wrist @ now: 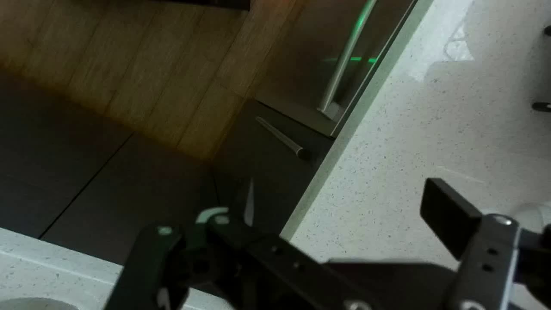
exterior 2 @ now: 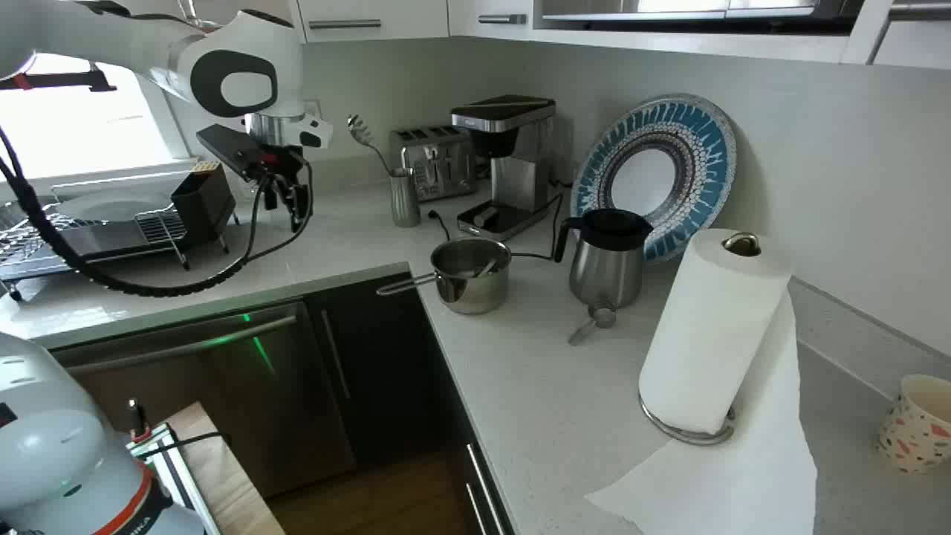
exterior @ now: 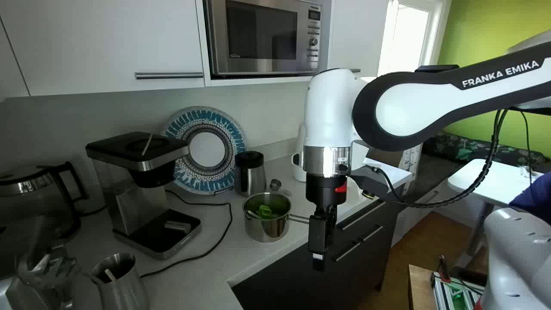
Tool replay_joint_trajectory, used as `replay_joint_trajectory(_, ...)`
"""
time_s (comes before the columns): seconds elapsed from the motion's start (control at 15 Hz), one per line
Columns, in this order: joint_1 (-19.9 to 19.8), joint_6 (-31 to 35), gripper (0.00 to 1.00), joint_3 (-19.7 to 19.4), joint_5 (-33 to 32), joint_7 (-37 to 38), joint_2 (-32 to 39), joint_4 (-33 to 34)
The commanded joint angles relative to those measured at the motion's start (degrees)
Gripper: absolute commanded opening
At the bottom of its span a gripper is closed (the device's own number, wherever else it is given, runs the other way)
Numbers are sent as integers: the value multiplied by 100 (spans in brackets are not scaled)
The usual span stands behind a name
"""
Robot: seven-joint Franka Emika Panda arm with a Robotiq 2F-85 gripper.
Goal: Put the measuring spoon in the pot
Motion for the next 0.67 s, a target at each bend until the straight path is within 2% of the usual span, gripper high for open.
replay_joint_trajectory(0.0,-73,-21,100,61,22,-20,-1,13)
replay_joint_trajectory(0.47,-73,-21,100,61,22,-20,0,13)
replay_joint_trajectory(0.53,-147,160,100,36,-70,-27,8,16)
replay_joint_trajectory(0.6,-359,440,100,47,-722,-144,32,77)
